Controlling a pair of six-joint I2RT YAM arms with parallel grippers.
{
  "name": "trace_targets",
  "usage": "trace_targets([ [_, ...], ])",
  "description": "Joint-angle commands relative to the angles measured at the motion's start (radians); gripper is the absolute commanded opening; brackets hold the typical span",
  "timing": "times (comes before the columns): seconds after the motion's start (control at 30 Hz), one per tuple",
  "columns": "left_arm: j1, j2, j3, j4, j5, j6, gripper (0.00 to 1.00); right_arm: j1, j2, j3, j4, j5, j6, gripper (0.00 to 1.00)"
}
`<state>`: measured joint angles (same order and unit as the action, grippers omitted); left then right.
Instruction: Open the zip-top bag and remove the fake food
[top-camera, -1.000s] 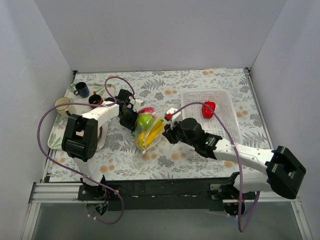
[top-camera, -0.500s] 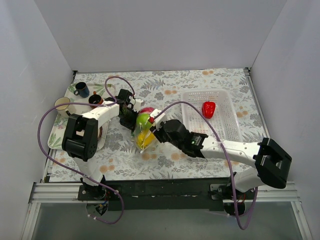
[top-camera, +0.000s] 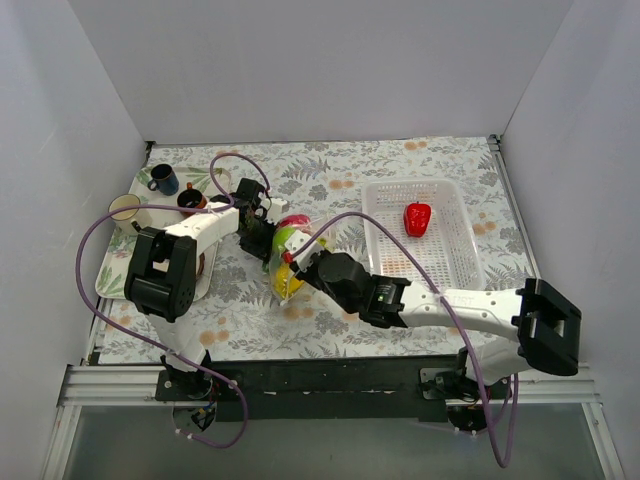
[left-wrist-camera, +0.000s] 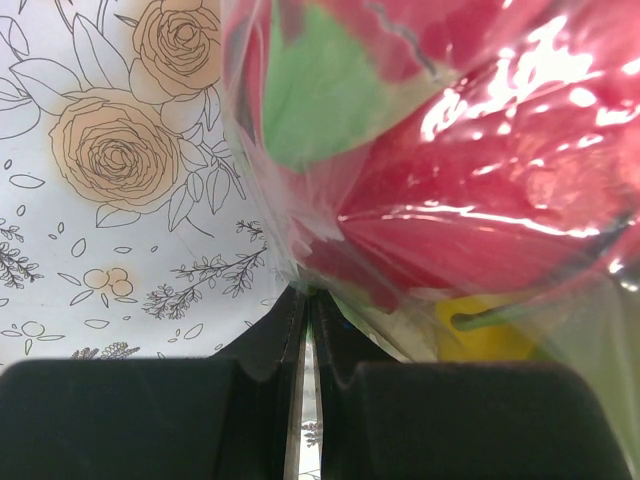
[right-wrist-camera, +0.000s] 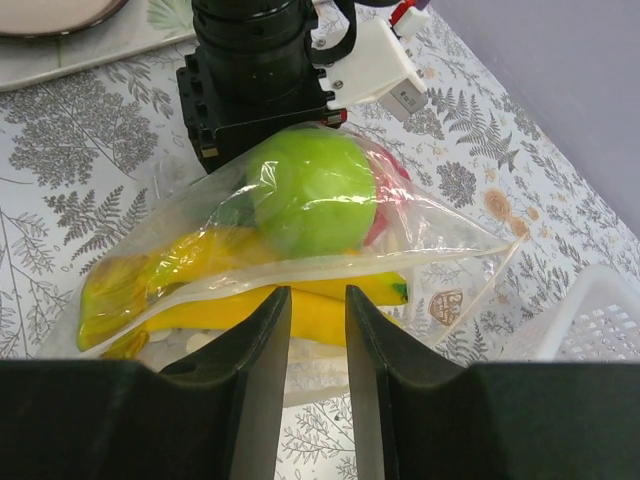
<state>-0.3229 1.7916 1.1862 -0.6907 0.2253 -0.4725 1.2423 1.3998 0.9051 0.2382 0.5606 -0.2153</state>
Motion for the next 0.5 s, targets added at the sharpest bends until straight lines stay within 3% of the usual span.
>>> trace_targets([
  [0.0, -0.007, 0.005, -0.022, 0.014, 0.006, -0.002, 0.0, -0.007, 0.077, 0.015, 0.055, 0.032, -0.035, 0.34],
  [0.23, -0.007, 0.003, -0.016, 0.014, 0.0, 0.002, 0.0, -0.029, 0.113, -0.051, 0.084, -0.024, 0.005, 0.33],
  [0.33, -0.007, 0.008, -0.01, 0.011, 0.002, -0.002, 0.0, -0.04, 0.12, -0.072, 0.07, -0.05, 0.017, 0.46],
  [0.37, -0.007, 0.009, -0.005, 0.01, 0.003, -0.002, 0.0, -0.041, 0.122, -0.075, 0.056, -0.054, 0.02, 0.6],
  [0.47, -0.007, 0.009, 0.006, 0.002, 0.016, -0.008, 0.0, -0.041, 0.14, -0.101, 0.067, -0.057, 0.04, 0.81],
])
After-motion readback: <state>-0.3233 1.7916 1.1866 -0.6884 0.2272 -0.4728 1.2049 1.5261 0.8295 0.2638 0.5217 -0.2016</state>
